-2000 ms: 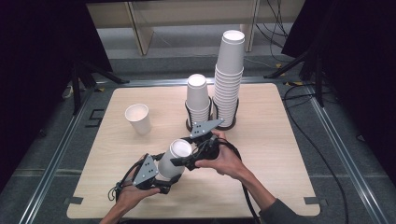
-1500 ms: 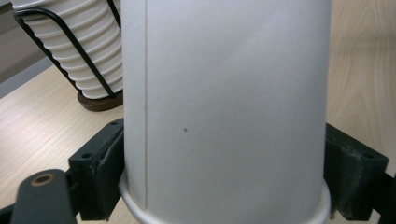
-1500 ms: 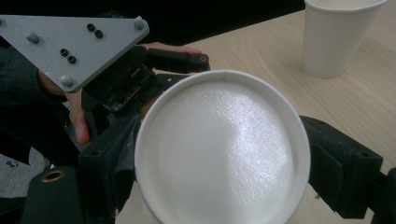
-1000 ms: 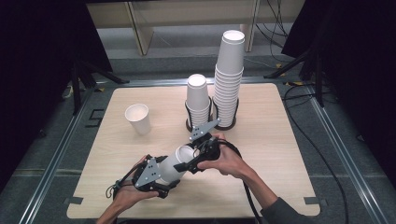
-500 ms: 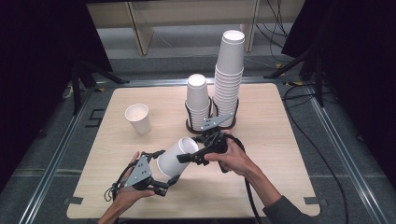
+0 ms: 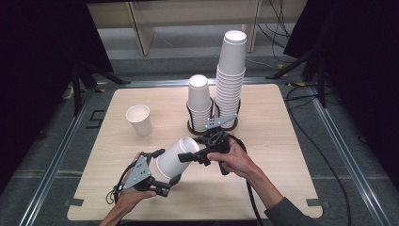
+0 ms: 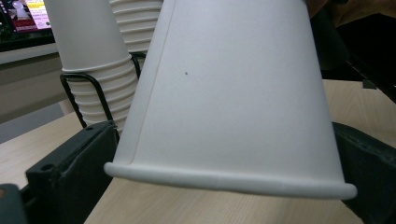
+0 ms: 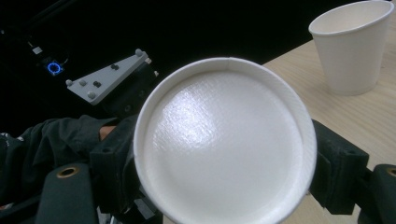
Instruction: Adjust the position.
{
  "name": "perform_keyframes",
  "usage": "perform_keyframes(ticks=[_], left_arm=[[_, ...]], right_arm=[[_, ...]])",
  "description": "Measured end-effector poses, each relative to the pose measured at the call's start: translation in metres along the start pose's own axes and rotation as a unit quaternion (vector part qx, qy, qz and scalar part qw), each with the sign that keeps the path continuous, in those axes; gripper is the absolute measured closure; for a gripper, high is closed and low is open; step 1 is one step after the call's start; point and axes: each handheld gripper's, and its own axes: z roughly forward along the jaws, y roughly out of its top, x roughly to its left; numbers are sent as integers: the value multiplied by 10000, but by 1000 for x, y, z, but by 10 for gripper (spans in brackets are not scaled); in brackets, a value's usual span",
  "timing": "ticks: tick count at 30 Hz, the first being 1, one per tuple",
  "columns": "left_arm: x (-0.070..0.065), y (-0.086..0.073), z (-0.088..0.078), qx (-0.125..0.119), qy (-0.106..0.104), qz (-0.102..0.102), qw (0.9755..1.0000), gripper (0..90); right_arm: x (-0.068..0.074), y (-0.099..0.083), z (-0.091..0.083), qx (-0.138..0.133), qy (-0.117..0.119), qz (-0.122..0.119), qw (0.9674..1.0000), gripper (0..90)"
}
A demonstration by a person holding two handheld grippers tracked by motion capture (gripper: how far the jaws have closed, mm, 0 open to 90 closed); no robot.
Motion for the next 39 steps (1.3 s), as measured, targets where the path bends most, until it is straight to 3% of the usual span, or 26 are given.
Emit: perform_keyframes(ticks=[2,3,4,10,16,17,21,22,25,26,29,31,34,39], left_arm=[[-1,0,1,3,9,-4,10000,3],[-1,0,1,9,33,-3,10000,3],[-2,0,1,9,30,-2,10000,5],[-2,1,0,-23,20,-7,10000,40],[-1,0,1,-123,-56,-106,9999,47],[-2,1,-1,-31,-28,-110,9999,44],[-1,2,-1,-138,-32,-221,9997,39],[-1,2,-2,-122,-34,-213,9997,46],[1,2,-3,-123,-63,-228,9996,72],[2,2,-2,-223,-102,-245,9994,82],[3,2,-3,-101,-133,-221,9996,109],[3,3,-3,-1,-131,-221,9997,127],[3,2,-3,41,-189,-163,9997,137],[3,3,-3,314,-205,-60,9993,144]], right_arm=[[0,0,0,-14,13,5,10000,239],[2,0,1,-42,155,156,9997,239],[0,0,1,-105,184,69,9998,239],[1,1,0,-146,156,41,9998,239],[-1,-1,0,-129,191,199,9995,238],[-1,-1,0,-133,207,213,9995,238],[-1,-1,0,-127,249,228,9993,239],[-2,-1,0,-132,227,138,9996,239],[-3,-2,0,-135,245,207,9994,237],[-3,-2,0,-137,296,256,9991,236],[-5,-3,0,-122,216,241,9994,229],[-6,-3,0,-130,304,286,9990,224],[-6,-3,-1,-33,264,186,9995,220],[-1,0,-5,300,-140,-219,9992,175]])
